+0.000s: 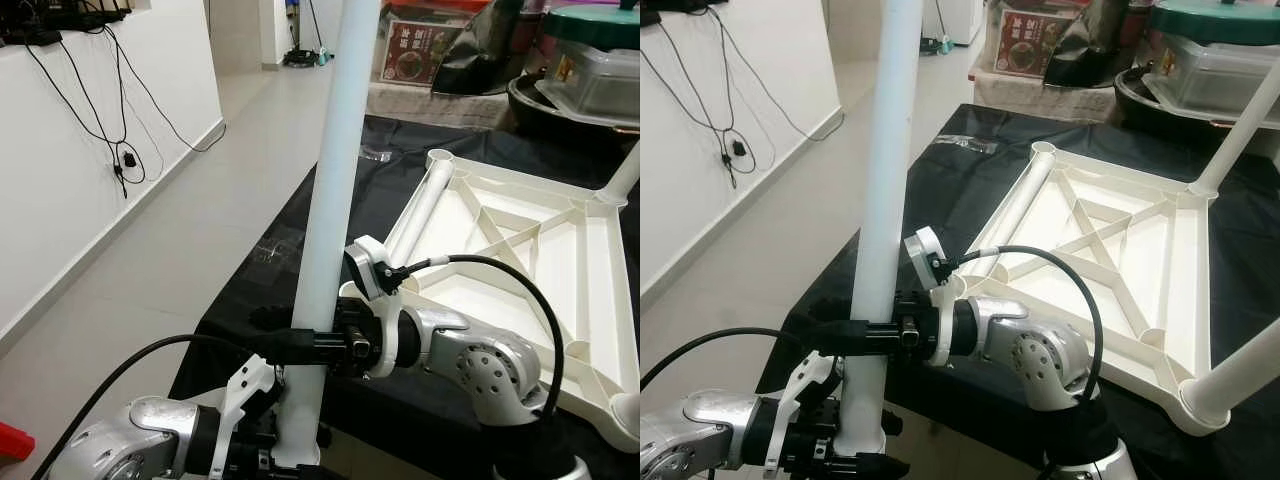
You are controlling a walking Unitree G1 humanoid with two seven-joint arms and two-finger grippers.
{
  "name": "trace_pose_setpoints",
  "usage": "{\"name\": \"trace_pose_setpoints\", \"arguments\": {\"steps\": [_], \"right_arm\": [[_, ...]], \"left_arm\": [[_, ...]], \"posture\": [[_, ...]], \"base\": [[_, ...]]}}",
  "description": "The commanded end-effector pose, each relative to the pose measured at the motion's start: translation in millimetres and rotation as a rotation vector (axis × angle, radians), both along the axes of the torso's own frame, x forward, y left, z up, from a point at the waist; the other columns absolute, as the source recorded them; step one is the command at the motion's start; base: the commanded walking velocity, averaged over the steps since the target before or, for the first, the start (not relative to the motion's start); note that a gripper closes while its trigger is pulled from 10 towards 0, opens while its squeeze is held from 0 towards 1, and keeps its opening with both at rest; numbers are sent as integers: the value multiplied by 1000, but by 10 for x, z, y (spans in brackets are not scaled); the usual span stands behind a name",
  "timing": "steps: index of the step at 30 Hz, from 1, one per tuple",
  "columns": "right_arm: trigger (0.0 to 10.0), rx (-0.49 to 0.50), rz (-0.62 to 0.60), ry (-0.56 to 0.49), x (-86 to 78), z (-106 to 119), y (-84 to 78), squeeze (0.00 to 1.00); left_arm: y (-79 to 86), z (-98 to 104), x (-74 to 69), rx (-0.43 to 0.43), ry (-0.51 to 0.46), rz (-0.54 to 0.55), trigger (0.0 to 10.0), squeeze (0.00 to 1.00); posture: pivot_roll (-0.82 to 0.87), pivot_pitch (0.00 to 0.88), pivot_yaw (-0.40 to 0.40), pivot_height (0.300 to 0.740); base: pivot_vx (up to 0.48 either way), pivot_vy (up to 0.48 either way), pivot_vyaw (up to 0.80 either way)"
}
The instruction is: Building children table
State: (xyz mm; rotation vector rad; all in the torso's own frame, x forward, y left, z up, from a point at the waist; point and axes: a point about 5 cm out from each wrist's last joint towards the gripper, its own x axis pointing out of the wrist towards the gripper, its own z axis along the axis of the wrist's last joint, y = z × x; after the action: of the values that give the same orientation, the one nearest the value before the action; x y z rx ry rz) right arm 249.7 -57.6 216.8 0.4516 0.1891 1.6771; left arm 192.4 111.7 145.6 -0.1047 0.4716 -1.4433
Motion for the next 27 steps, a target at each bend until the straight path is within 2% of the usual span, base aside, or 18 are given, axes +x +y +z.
{"name": "trace_pose_setpoints", "arguments": {"steps": [1,7,8,14,17,18,19,20,22,23,25,26,27], "right_arm": [[0,42,90,-21,-118,66,124,0],[0,45,85,-22,-109,73,114,0],[0,47,81,-22,-95,83,100,0],[0,50,67,-27,-61,106,69,0],[0,50,34,-43,11,140,3,0],[0,48,-10,-59,97,170,-82,0],[0,41,-65,-76,186,187,-163,0],[0,41,-65,-76,186,187,-163,0],[0,9,-234,-106,413,200,-389,0],[0,9,-234,-106,413,200,-389,0],[0,-7,-428,-112,612,209,-596,0],[0,-5,-567,-114,718,223,-696,0],[0,-5,-567,-114,718,223,-696,0]], "left_arm": [[-25,-35,-42,-2,41,-20,10000,0],[-26,-66,-32,18,61,7,10000,0],[-33,-74,-33,25,56,18,10000,1000],[-44,-75,-37,24,39,32,10000,1000],[-47,-79,-58,24,19,51,10000,1000],[-39,-87,-75,25,8,75,10000,0],[-30,-93,-79,27,-5,104,10000,0],[-30,-93,-79,27,-5,104,10000,0],[-12,-86,-74,27,-52,185,10000,0],[-12,-86,-74,27,-52,185,10000,0],[17,-72,-11,13,-110,329,10000,0],[50,-57,68,-2,-160,470,10000,0],[50,-57,68,-2,-160,470,10000,0]], "posture": [[75,88,-11,740],[76,87,-14,740],[76,86,-14,740],[78,83,-14,740],[81,69,-13,740],[83,63,-13,740],[87,54,-17,740],[87,54,-17,740],[93,45,-21,740],[93,45,-21,740],[98,35,-22,740],[100,26,-23,740],[100,26,-23,740]], "base": [[0,0,0],[0,0,0],[0,0,0],[0,0,0],[0,0,0],[0,0,0],[0,0,0],[0,0,0],[0,0,0],[0,0,0],[0,0,0],[0,0,0],[0,0,0]]}}
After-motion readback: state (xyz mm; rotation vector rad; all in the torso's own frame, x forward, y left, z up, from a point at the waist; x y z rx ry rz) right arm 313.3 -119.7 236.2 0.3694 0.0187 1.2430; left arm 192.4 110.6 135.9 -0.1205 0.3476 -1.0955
